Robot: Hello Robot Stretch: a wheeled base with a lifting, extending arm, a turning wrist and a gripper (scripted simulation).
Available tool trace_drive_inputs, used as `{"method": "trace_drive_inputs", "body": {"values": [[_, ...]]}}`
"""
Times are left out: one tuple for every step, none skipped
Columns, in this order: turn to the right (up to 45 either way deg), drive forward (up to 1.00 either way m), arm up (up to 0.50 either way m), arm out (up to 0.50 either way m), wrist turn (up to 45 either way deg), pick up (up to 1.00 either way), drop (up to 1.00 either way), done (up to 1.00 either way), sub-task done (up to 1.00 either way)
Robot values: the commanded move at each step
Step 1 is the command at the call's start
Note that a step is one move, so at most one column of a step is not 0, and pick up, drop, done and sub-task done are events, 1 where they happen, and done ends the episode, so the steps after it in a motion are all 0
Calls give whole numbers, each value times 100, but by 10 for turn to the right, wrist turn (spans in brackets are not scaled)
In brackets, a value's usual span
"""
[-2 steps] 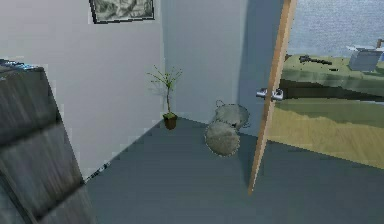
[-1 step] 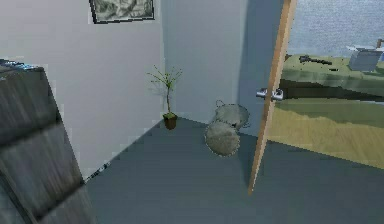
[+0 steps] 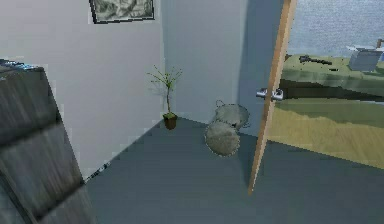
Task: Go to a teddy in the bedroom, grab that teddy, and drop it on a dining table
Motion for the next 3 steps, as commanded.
{"method": "trace_drive_inputs", "body": {"values": [[0, 0, -30, 0, 0, 0, 0, 0, 0], [0, 0, 0, 0, 0, 100, 0, 0, 0], [0, 0, 10, 0, 0, 0, 0, 0, 0]]}}
